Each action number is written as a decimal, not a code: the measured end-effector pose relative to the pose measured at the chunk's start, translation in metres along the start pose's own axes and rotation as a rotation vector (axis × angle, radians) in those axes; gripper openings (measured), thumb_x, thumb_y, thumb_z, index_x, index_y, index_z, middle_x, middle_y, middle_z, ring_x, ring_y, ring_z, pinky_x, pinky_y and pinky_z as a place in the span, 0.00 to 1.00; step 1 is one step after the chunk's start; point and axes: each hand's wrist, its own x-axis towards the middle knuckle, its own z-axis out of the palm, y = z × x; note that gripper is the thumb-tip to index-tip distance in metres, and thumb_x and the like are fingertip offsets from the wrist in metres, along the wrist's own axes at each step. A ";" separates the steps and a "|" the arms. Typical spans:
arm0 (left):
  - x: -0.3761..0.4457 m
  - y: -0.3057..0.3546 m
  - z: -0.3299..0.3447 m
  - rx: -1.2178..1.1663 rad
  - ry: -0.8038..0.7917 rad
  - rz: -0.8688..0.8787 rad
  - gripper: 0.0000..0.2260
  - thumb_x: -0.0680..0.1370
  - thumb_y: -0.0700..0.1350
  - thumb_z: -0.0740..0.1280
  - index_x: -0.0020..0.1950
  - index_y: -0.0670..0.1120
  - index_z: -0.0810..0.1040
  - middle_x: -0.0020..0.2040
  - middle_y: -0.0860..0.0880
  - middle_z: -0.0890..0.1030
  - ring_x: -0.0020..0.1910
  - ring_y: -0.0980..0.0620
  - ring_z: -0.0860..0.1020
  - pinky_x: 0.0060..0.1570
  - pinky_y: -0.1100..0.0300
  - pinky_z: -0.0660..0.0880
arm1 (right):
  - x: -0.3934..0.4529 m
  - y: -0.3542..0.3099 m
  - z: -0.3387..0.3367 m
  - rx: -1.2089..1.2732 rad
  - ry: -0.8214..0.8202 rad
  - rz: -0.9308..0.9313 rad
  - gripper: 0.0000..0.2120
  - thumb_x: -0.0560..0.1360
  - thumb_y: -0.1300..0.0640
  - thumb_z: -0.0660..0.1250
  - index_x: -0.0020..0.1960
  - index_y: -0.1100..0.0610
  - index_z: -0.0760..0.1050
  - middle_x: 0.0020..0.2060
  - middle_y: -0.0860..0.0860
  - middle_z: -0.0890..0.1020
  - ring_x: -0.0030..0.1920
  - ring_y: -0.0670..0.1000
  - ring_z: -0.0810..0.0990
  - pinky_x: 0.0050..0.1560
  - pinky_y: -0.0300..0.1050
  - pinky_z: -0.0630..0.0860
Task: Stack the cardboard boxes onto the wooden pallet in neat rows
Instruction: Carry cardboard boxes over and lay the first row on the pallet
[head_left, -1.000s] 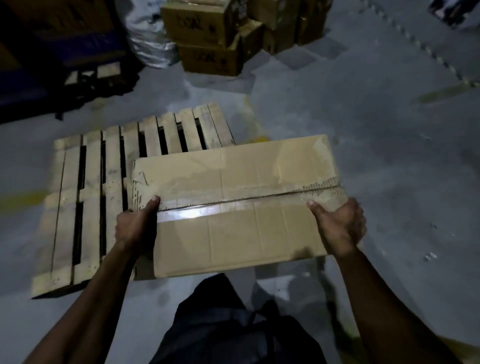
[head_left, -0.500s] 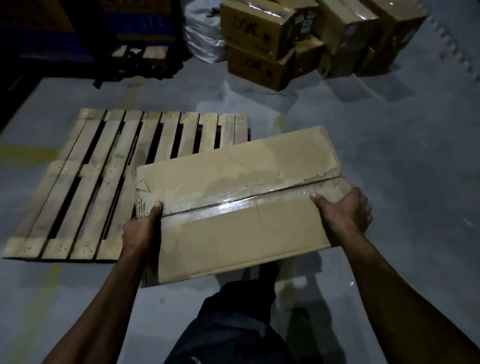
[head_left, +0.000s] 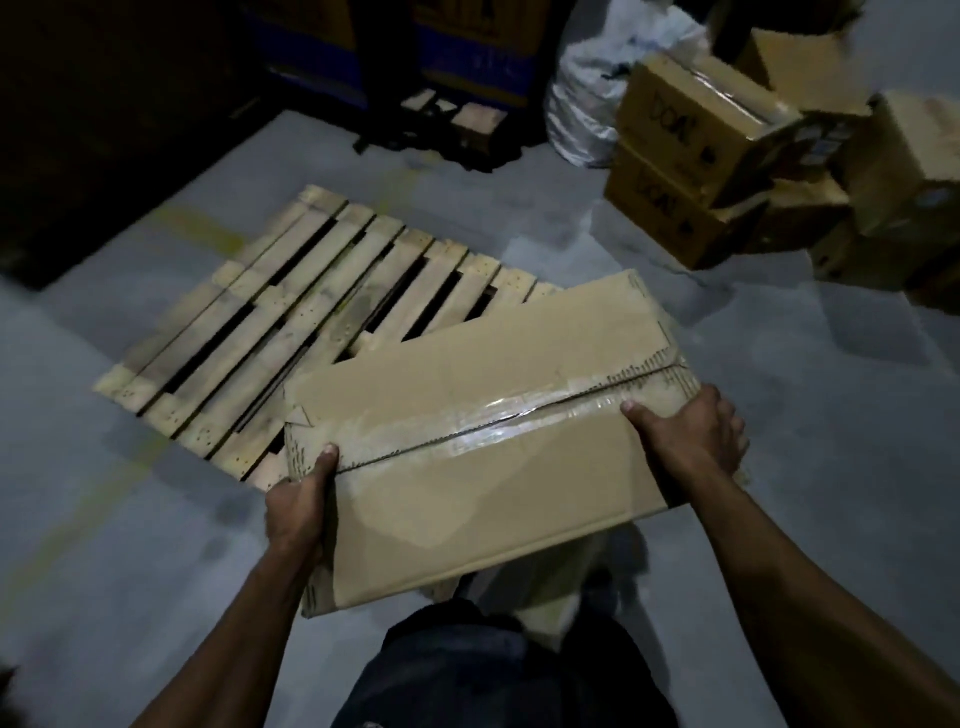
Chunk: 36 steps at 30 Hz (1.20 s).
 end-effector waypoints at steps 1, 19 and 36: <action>-0.004 -0.003 0.005 -0.015 0.033 -0.042 0.31 0.70 0.67 0.72 0.43 0.37 0.76 0.46 0.39 0.78 0.47 0.40 0.76 0.48 0.46 0.74 | 0.016 -0.007 0.003 -0.007 -0.029 -0.040 0.44 0.68 0.36 0.75 0.72 0.61 0.64 0.70 0.62 0.69 0.71 0.63 0.65 0.71 0.56 0.60; -0.052 -0.092 0.136 -0.307 0.544 -0.529 0.35 0.70 0.66 0.73 0.62 0.38 0.76 0.60 0.36 0.78 0.56 0.36 0.76 0.58 0.43 0.75 | 0.200 -0.068 0.176 -0.306 -0.501 -0.519 0.47 0.68 0.36 0.75 0.74 0.63 0.63 0.71 0.64 0.69 0.73 0.65 0.64 0.73 0.59 0.58; 0.112 -0.253 0.237 -0.031 0.640 -0.307 0.30 0.76 0.56 0.71 0.70 0.42 0.65 0.68 0.38 0.72 0.66 0.37 0.72 0.65 0.45 0.70 | 0.234 0.013 0.442 -0.425 -0.539 -0.855 0.48 0.76 0.32 0.63 0.81 0.59 0.45 0.78 0.61 0.55 0.77 0.63 0.55 0.76 0.59 0.52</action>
